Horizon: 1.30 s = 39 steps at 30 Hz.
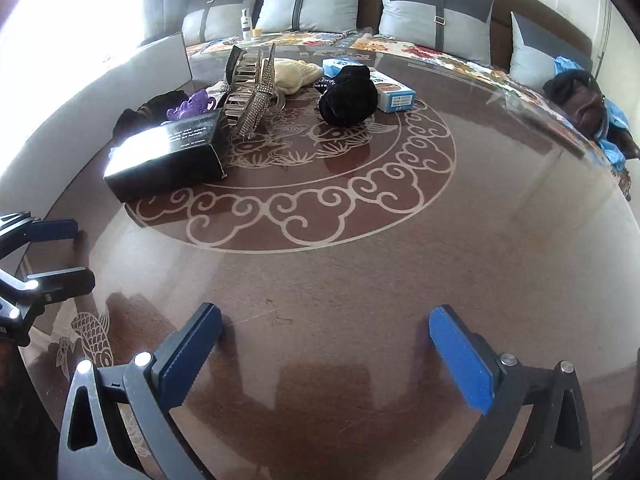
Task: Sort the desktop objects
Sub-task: 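Return both open tools to the table above the remaining items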
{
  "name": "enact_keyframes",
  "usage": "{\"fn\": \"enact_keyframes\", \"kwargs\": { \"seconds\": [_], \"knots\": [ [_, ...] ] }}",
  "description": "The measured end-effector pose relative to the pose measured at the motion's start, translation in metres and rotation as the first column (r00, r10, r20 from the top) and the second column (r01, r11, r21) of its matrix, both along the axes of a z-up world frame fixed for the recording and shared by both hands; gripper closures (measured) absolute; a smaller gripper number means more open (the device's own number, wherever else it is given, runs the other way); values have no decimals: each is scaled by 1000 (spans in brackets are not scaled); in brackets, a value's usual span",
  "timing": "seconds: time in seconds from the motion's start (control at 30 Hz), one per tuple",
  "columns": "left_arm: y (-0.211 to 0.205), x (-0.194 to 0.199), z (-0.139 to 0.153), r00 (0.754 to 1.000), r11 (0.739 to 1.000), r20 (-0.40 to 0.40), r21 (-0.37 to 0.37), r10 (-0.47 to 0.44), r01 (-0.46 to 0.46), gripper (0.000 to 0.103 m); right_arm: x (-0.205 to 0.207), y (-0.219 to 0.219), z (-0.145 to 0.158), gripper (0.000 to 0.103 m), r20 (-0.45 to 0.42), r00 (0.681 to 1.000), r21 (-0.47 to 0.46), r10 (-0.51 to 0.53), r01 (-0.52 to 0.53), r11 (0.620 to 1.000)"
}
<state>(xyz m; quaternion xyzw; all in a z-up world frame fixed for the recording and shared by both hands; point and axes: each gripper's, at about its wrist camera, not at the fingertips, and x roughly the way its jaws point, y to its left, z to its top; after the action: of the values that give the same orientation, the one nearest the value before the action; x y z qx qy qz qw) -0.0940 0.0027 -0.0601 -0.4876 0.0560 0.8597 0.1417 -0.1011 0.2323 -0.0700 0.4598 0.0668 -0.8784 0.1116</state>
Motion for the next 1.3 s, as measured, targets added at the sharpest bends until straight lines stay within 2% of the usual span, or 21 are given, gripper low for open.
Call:
{"fn": "enact_keyframes", "kwargs": {
  "seconds": [0.07,0.13,0.2,0.4,1.3],
  "knots": [
    [5,-3,-2,999,999,-24,-36,-25,24,12,-2,1,-1,0,-1,1000,-2,1,-1,1000],
    [6,-3,-4,999,999,-36,-26,-40,39,2,-2,2,-1,0,-2,1000,-3,1,-1,1000],
    [7,-2,-5,998,999,-57,-21,-38,37,0,-1,1,-1,0,-4,1000,-3,0,0,1000],
    [9,-1,-5,996,1000,-81,-12,-28,27,0,-1,1,-1,0,-4,1000,-3,0,0,1000],
    [10,-3,-5,996,1000,-81,-10,-27,26,0,0,1,-1,0,-5,1000,-1,0,0,1000]
  ]
}}
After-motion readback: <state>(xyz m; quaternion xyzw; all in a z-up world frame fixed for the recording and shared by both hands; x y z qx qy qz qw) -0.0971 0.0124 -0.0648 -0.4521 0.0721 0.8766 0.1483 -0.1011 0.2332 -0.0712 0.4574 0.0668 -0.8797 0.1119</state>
